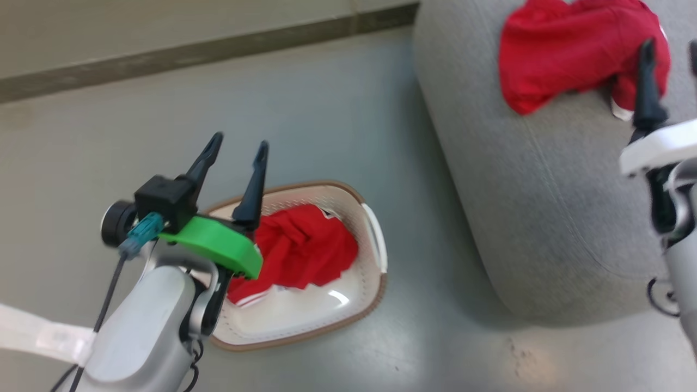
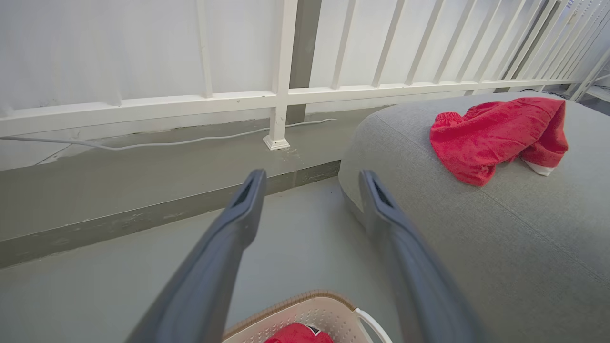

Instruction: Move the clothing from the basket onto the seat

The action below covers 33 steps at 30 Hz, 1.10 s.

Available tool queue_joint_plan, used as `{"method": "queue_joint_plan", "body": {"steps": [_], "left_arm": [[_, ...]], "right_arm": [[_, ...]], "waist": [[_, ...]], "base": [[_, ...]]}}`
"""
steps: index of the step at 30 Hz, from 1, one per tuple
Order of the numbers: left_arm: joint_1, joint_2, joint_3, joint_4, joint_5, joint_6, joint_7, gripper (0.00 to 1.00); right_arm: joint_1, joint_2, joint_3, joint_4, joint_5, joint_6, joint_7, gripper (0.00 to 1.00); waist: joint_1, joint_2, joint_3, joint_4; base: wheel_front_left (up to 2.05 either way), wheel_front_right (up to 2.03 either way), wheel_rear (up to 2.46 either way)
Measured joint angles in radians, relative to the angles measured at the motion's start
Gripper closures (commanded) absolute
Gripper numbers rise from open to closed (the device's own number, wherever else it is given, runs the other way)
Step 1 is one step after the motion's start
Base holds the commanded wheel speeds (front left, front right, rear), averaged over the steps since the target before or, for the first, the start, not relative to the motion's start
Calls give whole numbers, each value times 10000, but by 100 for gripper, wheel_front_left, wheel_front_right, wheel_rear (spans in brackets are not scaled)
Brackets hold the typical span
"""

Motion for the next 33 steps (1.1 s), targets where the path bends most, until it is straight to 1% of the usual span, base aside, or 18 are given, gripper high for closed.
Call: {"method": "queue_joint_plan", "body": {"steps": [7,8,9,10,13,16,17,20,22,26,28,30,33], "left_arm": [[814,-12,650,330,-138,54,-90,0],[947,-17,754,359,-178,56,-119,0],[947,-17,754,359,-178,56,-119,0],[1211,-15,917,460,-242,130,-173,0],[1480,2,1108,554,-343,132,-173,0],[1929,36,1438,608,-372,144,-174,0],[2080,48,1546,617,-372,144,-174,0],[2522,67,1783,656,-368,217,-176,0],[2809,63,1871,656,-359,219,-176,0],[3208,52,2243,535,-291,219,-176,0],[3346,38,2435,453,-167,219,-176,0],[3552,15,2662,332,36,219,-176,0],[3881,-33,2911,188,148,219,-176,0]], "right_arm": [[886,464,318,-138,17,-58,2,0],[986,506,347,-153,15,-115,2,0],[986,506,347,-153,15,-115,2,0],[1208,568,489,-215,-23,-142,2,0],[1429,688,679,-320,-115,-148,2,0],[1753,926,963,-481,-293,-238,2,0],[1876,1026,1037,-516,-347,-314,2,0],[2282,1260,1290,-604,-472,-330,2,0],[2586,1398,1417,-665,-531,-435,2,0],[3158,1538,1530,-857,-606,-575,2,0],[3388,1609,1578,-982,-621,-581,2,0],[3595,1638,1588,-1145,-629,-669,2,0],[3893,1632,1572,-1404,-683,-679,2,0]], "waist": [[0,0,-818,797],[0,0,-933,903],[0,0,-933,903],[0,0,-1166,1109],[0,-1,-1396,1297],[0,0,-1747,1538],[0,-1,-1870,1609],[0,0,-2215,1772],[0,0,-2434,1852],[0,0,-2830,1963],[0,0,-3004,1999],[0,-1,-3156,2019],[0,-1,-3326,2019]], "base": [[0,0,0],[0,0,0],[0,0,0],[0,0,0],[0,0,0],[0,0,0],[0,0,0],[0,0,0],[0,0,0],[0,0,0],[0,0,0],[0,0,0],[0,0,0]]}}
